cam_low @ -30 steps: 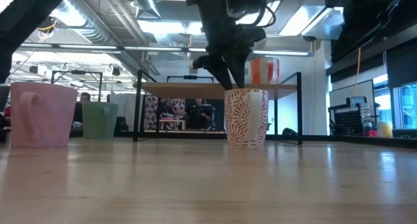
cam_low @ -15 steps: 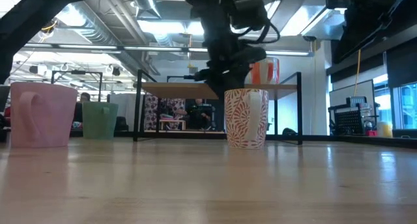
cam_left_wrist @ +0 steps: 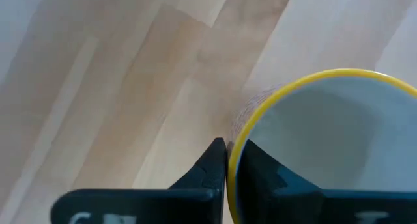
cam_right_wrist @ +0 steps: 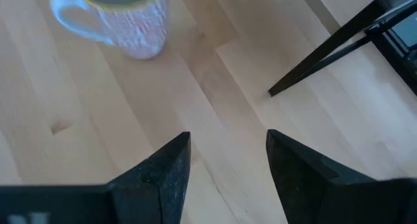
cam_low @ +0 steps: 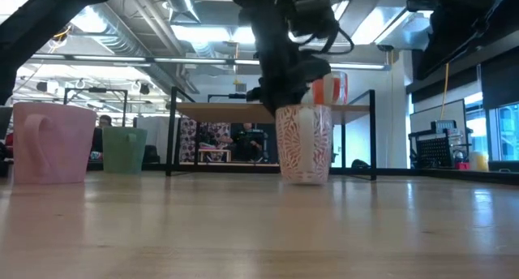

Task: Place coffee mugs
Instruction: Put the yellow patterned mug on the shelf, then put the blue mug on the shelf

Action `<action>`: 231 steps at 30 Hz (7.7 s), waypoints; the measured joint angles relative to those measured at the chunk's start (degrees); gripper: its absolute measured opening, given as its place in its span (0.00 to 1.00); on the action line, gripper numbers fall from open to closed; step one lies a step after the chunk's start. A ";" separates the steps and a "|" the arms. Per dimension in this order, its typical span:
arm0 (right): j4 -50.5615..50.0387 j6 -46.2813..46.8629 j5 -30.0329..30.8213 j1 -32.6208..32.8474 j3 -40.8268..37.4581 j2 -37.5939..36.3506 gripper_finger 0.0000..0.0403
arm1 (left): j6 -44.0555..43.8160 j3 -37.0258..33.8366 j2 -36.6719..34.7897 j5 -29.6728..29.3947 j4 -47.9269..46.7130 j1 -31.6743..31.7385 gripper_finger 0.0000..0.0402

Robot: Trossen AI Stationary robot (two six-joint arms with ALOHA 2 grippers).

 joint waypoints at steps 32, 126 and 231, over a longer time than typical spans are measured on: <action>-5.91 0.97 9.84 -0.04 0.47 -13.32 0.46 | 14.65 21.07 -6.38 -5.95 -0.60 20.26 0.05; 6.12 1.70 -2.76 0.00 -3.00 -13.61 0.46 | 19.90 21.47 -10.82 1.13 -3.65 5.35 0.27; 7.05 38.13 -17.44 11.13 23.30 36.55 0.01 | 2.78 -56.38 -55.07 -14.64 39.92 -27.90 0.27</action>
